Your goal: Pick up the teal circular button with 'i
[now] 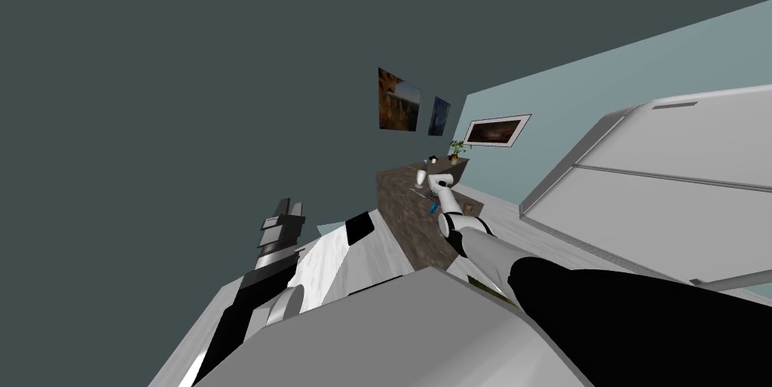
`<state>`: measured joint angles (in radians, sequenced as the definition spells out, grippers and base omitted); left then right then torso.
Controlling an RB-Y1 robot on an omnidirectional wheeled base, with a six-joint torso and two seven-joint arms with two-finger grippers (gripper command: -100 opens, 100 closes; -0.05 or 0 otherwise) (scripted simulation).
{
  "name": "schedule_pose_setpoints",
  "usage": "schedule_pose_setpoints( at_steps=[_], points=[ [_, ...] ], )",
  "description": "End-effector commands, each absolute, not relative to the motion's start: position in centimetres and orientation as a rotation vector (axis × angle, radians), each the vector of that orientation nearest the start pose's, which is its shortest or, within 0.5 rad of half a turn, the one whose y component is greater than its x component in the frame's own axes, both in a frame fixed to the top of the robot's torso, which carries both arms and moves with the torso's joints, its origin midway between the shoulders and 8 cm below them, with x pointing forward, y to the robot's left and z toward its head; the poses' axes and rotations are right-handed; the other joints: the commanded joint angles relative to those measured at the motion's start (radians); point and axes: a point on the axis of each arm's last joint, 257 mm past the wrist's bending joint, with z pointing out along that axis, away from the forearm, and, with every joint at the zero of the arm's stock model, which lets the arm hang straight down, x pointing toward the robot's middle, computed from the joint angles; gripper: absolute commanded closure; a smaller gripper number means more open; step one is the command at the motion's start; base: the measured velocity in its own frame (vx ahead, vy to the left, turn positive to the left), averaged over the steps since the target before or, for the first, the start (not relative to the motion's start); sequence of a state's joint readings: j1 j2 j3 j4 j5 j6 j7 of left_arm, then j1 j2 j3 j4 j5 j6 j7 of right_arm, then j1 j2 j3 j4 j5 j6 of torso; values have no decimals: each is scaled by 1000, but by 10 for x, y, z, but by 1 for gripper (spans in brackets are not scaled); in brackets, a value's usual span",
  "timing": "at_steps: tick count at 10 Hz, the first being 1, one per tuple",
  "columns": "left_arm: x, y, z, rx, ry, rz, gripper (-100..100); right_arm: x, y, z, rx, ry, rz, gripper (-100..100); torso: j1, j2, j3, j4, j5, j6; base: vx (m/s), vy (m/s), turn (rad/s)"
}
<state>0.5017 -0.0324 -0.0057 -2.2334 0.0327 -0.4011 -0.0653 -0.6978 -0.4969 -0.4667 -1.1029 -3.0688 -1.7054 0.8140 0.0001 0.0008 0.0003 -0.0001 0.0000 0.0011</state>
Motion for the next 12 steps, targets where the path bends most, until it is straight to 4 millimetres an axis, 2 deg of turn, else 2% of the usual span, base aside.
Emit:
schedule_pose_setpoints(
  at_steps=[1,2,3,4,7,8,9,12],
  points=[
    [367,289,-17,-795,685,-1234,0,449,-502,-265,-2695,1854,-364,-100,0,0,0,0,0,0,2,2,-13],
    [367,289,-17,-795,685,-1234,0,452,-505,-263,-2693,1855,-394,-100,0,0,0,0,0,0,0,0,0],
    [367,289,-17,-795,685,-1234,0,451,-504,-264,-2694,1855,-385,0,0,0,0,0,0,0,0,0,0],
    [367,289,-17,-795,685,-1234,0,447,-512,-273,-2674,1890,-383,-100,0,0,0,0,0,0,-24,-15,171],
    [367,289,-17,-794,685,-1234,0,442,-522,-286,-2648,1933,-378,-100,-3,2,1,1,-1,0,-36,-36,122],
    [367,289,-17,-794,685,-1234,0,442,-519,-283,-2656,1923,-376,-100,-3,2,1,0,-1,0,-13,-19,23],
    [367,289,-17,-795,685,-1234,0,442,-519,-284,-2654,1924,-379,100,-2,1,1,0,0,0,0,0,0],
    [367,289,-17,-795,685,-1234,0,442,-520,-284,-2653,1927,-378,100,-1,0,0,0,0,-1,-1,-1,-4]
  ],
)
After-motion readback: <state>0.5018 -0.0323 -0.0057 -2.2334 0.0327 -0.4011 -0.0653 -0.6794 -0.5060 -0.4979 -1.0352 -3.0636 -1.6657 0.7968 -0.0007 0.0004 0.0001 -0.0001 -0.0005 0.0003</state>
